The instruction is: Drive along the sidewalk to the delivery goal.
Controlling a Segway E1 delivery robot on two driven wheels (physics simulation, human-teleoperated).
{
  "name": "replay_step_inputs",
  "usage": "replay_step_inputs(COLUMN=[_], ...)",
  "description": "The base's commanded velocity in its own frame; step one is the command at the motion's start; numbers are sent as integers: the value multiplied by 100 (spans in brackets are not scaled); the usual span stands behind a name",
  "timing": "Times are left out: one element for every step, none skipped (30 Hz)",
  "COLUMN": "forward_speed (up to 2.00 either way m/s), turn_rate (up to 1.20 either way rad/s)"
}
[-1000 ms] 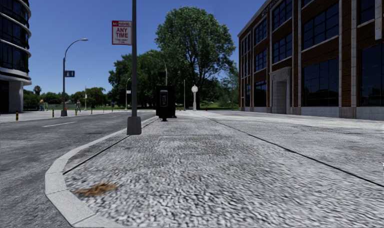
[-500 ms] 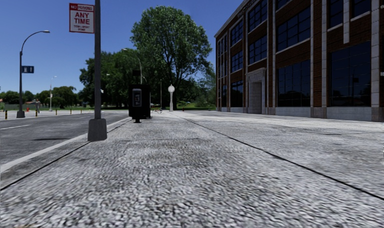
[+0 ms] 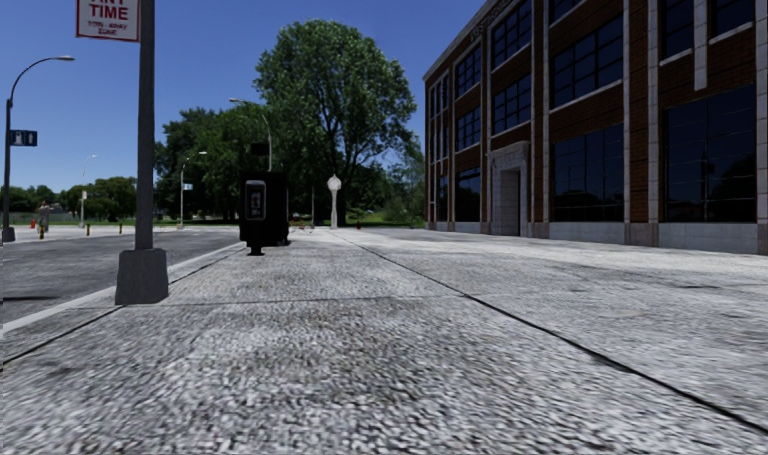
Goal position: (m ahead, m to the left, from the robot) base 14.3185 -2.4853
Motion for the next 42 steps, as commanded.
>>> replay_step_inputs(forward_speed=[171, 166, 163, 160, 160, 159, 158, 157, 157, 157, 156, 156, 156, 155, 155, 154, 154, 154, 154, 153, 153, 153, 153, 153, 153, 153, 153, 152, 152, 152, 153, 163, 188, 193, 194, 195, 195, 195, 195, 195, 195, 195], turn_rate=[-4, -4, -4, -4, -4, -4, -4, -4, -4, -4, -4, -4, -4, -4, -4, -4, -4, -4, -4, -4, -4, -3, -3, -3, -3, -3, -3, -3, -3, -3, -3, -3, -3, -3, -3, -9, -9, -13, -15, -15, -16, -16])
